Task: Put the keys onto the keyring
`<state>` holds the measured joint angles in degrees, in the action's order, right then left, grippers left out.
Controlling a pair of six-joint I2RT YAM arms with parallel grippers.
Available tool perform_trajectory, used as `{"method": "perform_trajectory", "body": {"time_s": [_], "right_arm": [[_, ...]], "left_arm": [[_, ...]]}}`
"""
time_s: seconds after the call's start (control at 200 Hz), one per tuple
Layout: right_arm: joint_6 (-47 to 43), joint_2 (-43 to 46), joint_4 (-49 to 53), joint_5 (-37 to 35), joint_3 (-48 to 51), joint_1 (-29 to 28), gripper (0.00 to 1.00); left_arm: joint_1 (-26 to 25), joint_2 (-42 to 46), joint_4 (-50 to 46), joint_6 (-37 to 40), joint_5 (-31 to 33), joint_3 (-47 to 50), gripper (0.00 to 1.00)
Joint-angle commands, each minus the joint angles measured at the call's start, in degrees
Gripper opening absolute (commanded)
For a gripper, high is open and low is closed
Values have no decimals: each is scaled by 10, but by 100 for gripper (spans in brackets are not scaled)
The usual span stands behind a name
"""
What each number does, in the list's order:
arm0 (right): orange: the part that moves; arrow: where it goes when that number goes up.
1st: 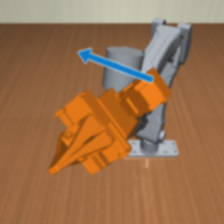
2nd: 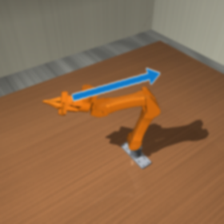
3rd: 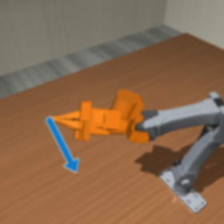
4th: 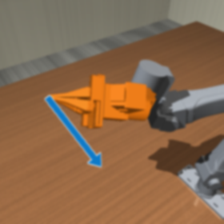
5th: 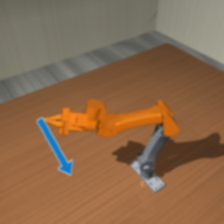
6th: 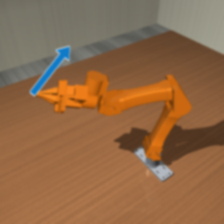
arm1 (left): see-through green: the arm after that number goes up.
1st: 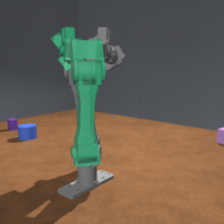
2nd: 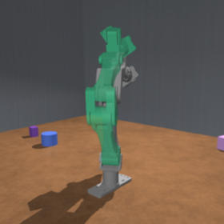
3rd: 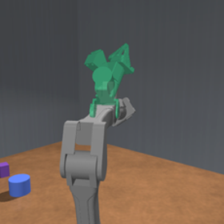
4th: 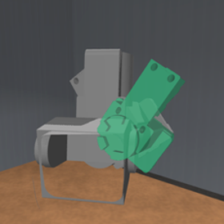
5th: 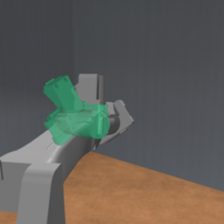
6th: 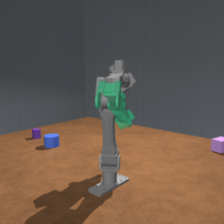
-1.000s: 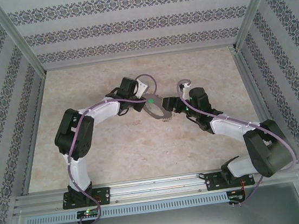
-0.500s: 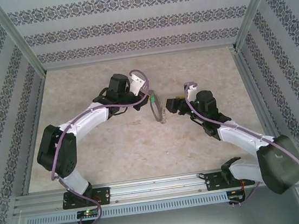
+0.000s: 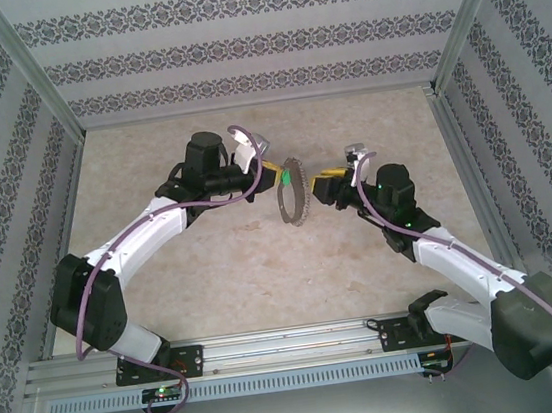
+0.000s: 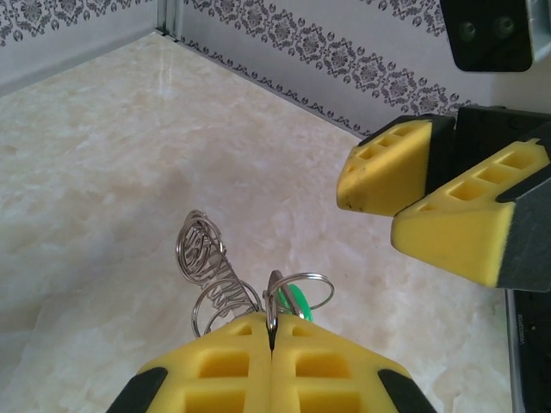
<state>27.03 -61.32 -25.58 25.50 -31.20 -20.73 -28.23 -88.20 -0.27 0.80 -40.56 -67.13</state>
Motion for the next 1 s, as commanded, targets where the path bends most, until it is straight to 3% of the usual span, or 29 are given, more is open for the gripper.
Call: {"method": "perform_trajectory", "body": {"time_s": [0.0, 0.29, 0.64, 0.994], "right_arm": [[1, -2, -25, 49, -36, -3, 45], [-16, -34, -5, 34, -90, -47, 42], [-24, -67, 4, 26, -110, -61, 35], [-30, -77, 10, 23, -108, -63, 6]], "left_arm": [[-12, 20, 27, -8, -16, -10, 0], [-25, 23, 15, -6, -7, -19, 0], [-34, 28, 15, -4, -2, -26, 0], [-36, 28, 14, -1, 1, -29, 0]]}}
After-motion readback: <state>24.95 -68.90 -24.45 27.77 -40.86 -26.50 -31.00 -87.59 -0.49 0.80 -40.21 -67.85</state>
